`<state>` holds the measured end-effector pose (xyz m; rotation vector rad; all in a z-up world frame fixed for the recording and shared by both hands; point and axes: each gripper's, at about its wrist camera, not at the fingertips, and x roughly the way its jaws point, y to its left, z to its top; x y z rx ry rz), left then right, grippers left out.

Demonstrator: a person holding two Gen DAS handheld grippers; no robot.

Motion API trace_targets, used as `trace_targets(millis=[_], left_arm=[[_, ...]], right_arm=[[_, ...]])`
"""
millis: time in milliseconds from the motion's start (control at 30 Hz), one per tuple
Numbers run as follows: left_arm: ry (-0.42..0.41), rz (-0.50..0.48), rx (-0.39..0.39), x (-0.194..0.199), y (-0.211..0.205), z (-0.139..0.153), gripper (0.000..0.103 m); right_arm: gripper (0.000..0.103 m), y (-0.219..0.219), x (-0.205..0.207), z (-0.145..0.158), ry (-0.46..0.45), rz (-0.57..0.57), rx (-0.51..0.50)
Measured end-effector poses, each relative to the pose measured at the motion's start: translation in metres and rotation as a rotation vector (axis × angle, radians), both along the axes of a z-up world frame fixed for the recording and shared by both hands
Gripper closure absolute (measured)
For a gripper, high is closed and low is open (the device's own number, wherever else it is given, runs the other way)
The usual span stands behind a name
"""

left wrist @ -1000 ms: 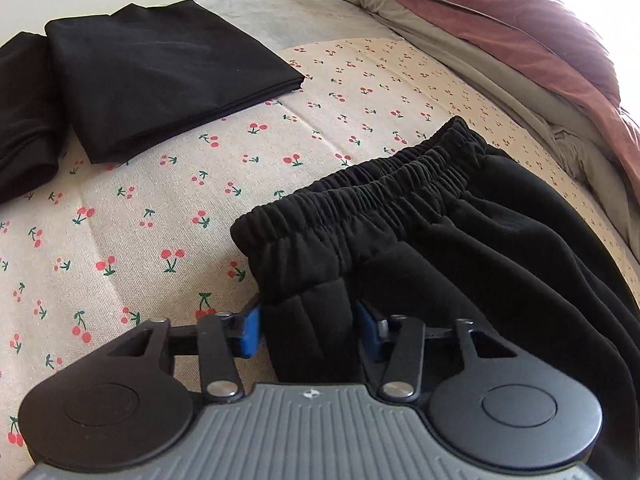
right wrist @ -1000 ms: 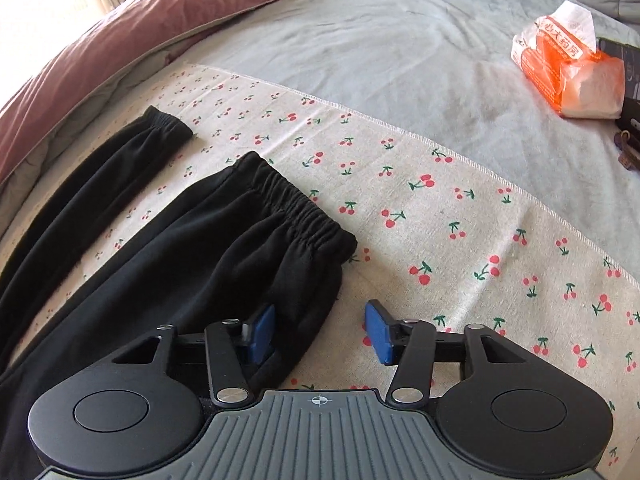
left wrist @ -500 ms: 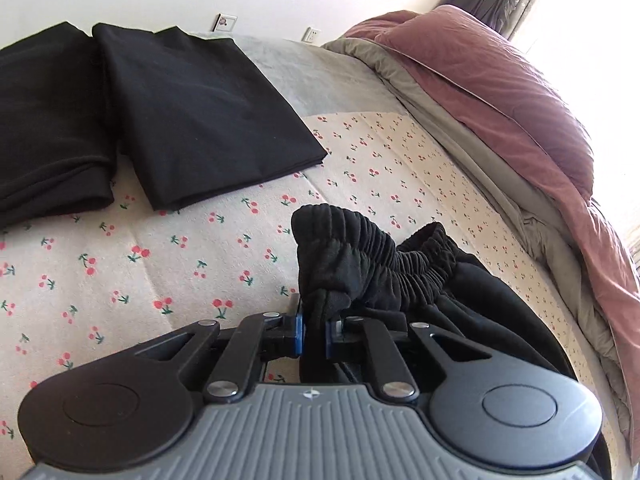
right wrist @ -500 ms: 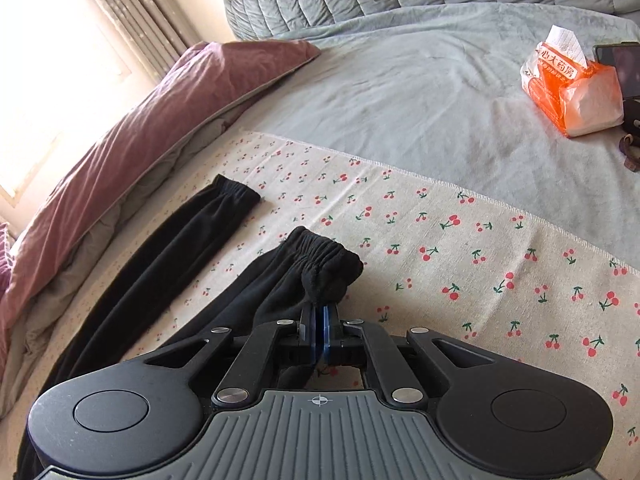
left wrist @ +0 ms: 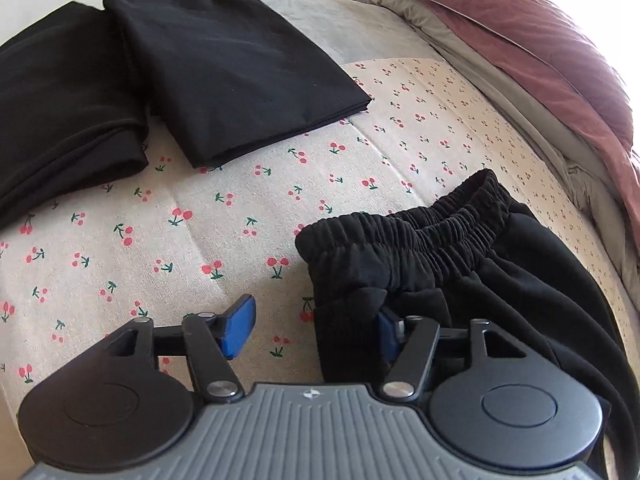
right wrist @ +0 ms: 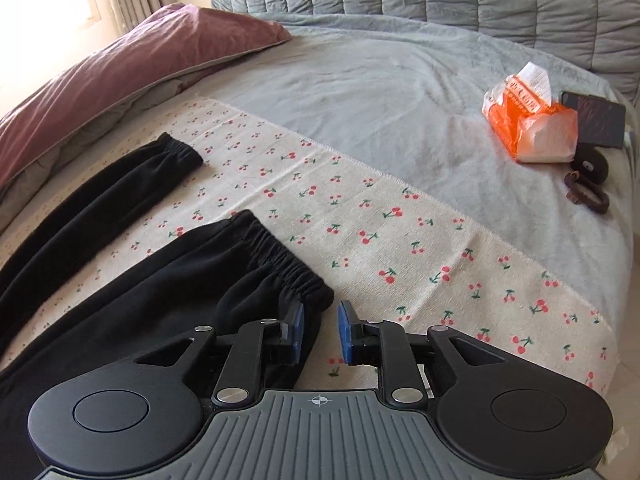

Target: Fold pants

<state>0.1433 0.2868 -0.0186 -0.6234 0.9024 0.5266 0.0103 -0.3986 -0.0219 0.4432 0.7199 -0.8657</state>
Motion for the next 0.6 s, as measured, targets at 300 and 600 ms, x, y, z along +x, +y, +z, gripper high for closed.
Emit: trace_targets(millis=[300, 600], left_arm=[[-0.002, 0.071, -0.095, -0.01, 0.01, 0.007, 0.025], [-0.121, -0.089, -0.009, 0.018, -0.004, 0.047, 0.019]], right_arm=[[0.081, 0.007, 0.007, 0.009, -0.083, 0.055, 0.025], [0.071, 0.017, 0.034, 0.002, -0.09, 0.129, 0.08]])
